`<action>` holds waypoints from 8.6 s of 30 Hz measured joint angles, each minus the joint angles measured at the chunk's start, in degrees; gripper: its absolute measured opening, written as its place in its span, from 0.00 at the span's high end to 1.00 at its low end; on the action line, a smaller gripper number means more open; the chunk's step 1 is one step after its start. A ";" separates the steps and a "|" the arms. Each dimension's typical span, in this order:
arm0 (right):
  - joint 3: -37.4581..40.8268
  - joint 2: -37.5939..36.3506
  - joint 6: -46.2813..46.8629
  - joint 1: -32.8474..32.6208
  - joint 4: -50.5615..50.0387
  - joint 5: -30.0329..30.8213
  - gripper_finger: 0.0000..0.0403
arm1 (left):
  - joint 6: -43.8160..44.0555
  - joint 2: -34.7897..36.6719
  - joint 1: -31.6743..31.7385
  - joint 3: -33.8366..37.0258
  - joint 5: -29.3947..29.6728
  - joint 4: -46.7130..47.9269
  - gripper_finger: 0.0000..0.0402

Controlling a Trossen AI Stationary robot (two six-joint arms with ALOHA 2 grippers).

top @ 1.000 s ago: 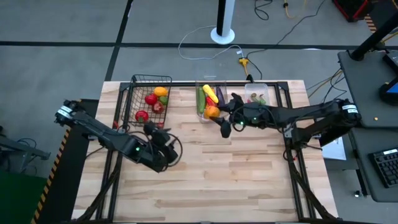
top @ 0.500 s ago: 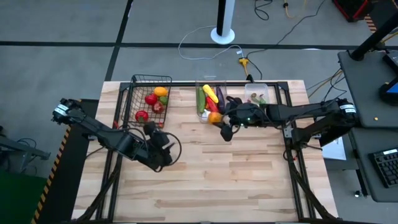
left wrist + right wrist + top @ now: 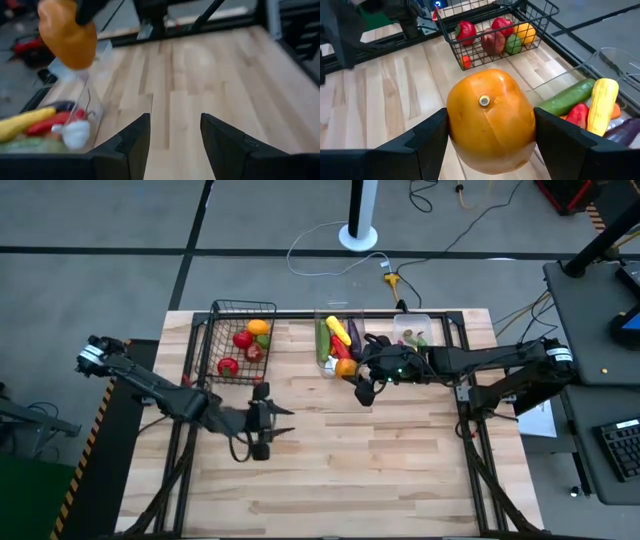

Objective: Sort produce into baskets
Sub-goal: Put the brown potato into the left transparent bin, then return to Home Position

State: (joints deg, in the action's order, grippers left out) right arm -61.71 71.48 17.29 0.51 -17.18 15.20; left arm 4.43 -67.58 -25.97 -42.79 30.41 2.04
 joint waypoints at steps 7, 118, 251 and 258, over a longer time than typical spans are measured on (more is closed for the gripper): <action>-0.04 0.71 -2.54 0.63 3.36 -0.07 0.36 | -7.00 10.03 8.73 4.45 -7.15 -3.27 0.63; 24.05 -7.30 -24.62 -2.25 44.66 -10.00 0.19 | 0.00 25.22 28.23 12.72 -15.03 -13.33 0.63; 61.00 -47.34 -24.39 -0.20 60.64 -10.64 0.19 | 5.69 66.13 28.17 41.68 -26.51 -13.99 0.63; 61.00 -47.32 -24.37 -0.20 60.66 -10.64 0.19 | 4.51 67.57 28.19 42.16 -26.51 -12.04 0.63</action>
State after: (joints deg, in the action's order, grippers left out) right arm -0.71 24.16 -7.07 0.32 43.48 4.56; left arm 8.94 -0.01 2.22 -0.62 3.90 -10.00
